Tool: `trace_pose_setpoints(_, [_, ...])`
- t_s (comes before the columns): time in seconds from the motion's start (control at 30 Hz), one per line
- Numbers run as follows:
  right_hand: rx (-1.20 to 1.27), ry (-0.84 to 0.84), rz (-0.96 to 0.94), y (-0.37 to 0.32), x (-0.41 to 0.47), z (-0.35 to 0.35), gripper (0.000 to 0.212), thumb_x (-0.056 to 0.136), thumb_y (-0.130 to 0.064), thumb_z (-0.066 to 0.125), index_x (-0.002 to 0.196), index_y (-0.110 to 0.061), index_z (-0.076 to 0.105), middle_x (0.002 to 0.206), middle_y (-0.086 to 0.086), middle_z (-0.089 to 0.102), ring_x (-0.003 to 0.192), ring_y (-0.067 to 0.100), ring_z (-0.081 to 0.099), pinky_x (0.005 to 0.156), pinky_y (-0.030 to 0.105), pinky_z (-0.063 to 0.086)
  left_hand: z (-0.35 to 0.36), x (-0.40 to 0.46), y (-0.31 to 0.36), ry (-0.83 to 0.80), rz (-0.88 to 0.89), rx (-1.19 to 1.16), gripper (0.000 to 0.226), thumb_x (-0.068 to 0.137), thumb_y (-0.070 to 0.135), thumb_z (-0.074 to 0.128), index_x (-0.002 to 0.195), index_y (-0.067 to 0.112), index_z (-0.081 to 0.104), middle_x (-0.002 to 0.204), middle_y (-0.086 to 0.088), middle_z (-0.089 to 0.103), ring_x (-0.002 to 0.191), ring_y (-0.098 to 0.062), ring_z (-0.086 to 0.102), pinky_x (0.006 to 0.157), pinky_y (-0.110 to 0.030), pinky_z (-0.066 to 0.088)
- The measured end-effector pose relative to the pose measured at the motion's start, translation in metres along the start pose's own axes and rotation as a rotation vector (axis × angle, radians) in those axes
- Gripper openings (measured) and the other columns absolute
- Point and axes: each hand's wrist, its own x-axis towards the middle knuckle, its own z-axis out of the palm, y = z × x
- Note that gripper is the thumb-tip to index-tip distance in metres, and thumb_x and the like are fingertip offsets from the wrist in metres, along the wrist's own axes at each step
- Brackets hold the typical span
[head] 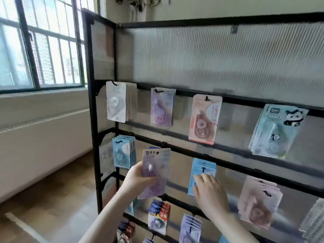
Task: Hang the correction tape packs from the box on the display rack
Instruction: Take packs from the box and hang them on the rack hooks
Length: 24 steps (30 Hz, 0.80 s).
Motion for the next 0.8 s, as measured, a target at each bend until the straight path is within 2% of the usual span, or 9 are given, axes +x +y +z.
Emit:
trace_pose_setpoints(0.1, [-0.018,-0.008,-0.01,0.004,0.014,-0.018,0.038,0.047,-0.017,0.09,0.076,-0.018,0.066,0.068,0.0,0.062,0.059,0.02,0.062,0.048,0.03,0.051,-0.007,0.01,0.021,0.001,0.075,0.021,0.026,0.07,-0.004,0.073,0.09,0.007,0.064,0.083,-0.011,0.072,0.072,-0.017,0.069,0.069,-0.032,0.056])
trace_pose_setpoints(0.2, [-0.034,0.026,0.005,0.003,0.028,-0.034,0.036,0.047,-0.02,0.09,0.072,-0.018,0.064,0.064,-0.001,0.06,0.055,0.019,0.06,0.045,0.029,0.047,-0.016,0.019,0.036,0.006,0.118,0.01,0.03,0.069,-0.006,0.074,0.093,0.009,0.062,0.082,-0.009,0.07,0.065,-0.011,0.067,0.057,-0.02,0.052])
trace_pose_setpoints(0.3, [-0.032,0.033,0.012,-0.005,0.039,-0.049,0.016,0.082,-0.027,0.068,0.096,-0.02,0.063,0.089,-0.001,0.064,0.08,0.019,0.063,0.067,0.028,0.049,-0.026,0.032,0.044,0.019,0.153,-0.013,0.033,0.07,-0.002,0.075,0.096,0.011,0.06,0.084,-0.008,0.069,0.065,-0.007,0.065,0.055,-0.015,0.048])
trace_pose_setpoints(0.37, [-0.012,0.053,0.011,-0.006,0.048,-0.049,0.018,0.093,-0.027,0.053,0.108,-0.021,0.06,0.1,-0.002,0.063,0.093,0.018,0.061,0.076,0.028,0.047,-0.034,0.044,0.047,0.032,0.173,-0.037,0.035,0.071,-0.001,0.076,0.099,0.011,0.059,0.088,-0.01,0.069,0.069,-0.009,0.065,0.059,-0.018,0.051])
trace_pose_setpoints(0.43, [0.016,0.058,0.023,-0.01,0.058,-0.05,0.015,0.079,-0.026,0.071,0.093,-0.021,0.066,0.083,-0.004,0.063,0.076,0.016,0.063,0.064,0.027,0.049,-0.04,0.057,0.05,0.039,0.197,-0.059,0.034,0.072,-0.002,0.076,0.098,0.012,0.058,0.082,-0.003,0.068,0.068,-0.007,0.064,0.062,-0.022,0.053])
trace_pose_setpoints(0.53, [-0.005,0.081,0.017,-0.014,0.073,-0.045,0.035,0.044,-0.022,0.09,0.064,-0.023,0.061,0.058,-0.008,0.054,0.049,0.012,0.056,0.042,0.022,0.042,-0.046,0.076,0.056,0.052,0.239,-0.079,0.029,0.075,-0.002,0.074,0.089,0.015,0.055,0.068,0.01,0.062,0.057,0.003,0.058,0.056,-0.017,0.048])
trace_pose_setpoints(0.6, [-0.03,0.077,0.031,-0.016,0.081,-0.04,0.037,0.041,-0.021,0.091,0.062,-0.023,0.061,0.058,-0.007,0.054,0.049,0.012,0.057,0.043,0.023,0.044,-0.05,0.088,0.062,0.056,0.251,-0.098,0.027,0.078,0.001,0.074,0.09,0.015,0.055,0.071,0.007,0.062,0.059,0.0,0.061,0.056,-0.018,0.048])
trace_pose_setpoints(0.7, [-0.041,0.059,0.05,-0.023,0.089,-0.034,0.035,0.042,-0.021,0.091,0.064,-0.023,0.064,0.059,-0.006,0.057,0.051,0.011,0.057,0.043,0.023,0.047,-0.057,0.104,0.071,0.033,0.265,-0.146,0.029,0.08,0.007,0.073,0.101,0.015,0.055,0.091,-0.009,0.068,0.075,-0.016,0.069,0.062,-0.029,0.055])
trace_pose_setpoints(0.8, [-0.015,0.088,0.074,-0.03,0.095,-0.033,0.027,0.053,-0.019,0.088,0.073,-0.019,0.069,0.067,-0.006,0.062,0.059,0.013,0.062,0.05,0.026,0.051,-0.063,0.118,0.081,0.033,0.315,-0.162,0.027,0.082,0.008,0.072,0.102,0.015,0.055,0.1,-0.014,0.067,0.083,-0.022,0.067,0.074,-0.038,0.057])
